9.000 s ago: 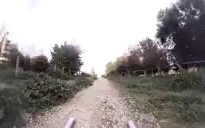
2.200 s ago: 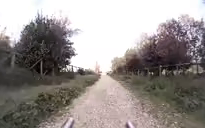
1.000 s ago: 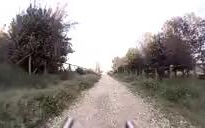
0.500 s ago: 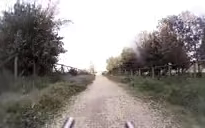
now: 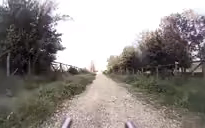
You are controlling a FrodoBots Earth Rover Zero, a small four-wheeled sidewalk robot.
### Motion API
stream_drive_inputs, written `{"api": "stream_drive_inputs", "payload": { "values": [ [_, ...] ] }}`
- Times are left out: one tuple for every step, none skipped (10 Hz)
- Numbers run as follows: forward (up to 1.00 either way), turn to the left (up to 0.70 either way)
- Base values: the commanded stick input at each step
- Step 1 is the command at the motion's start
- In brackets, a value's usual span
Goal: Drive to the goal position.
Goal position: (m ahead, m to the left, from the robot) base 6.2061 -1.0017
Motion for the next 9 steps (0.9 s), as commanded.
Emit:
{"api": "stream_drive_inputs", "payload": {
  "values": [
    [0.70, 0.00],
    [0.70, 0.00],
    [0.70, 0.00],
    [0.70, 0.00],
    [0.70, 0.00],
    [0.70, 0.00],
    [0.70, 0.00],
    [0.70, 0.00],
    [0.70, 0.00]
  ]
}}
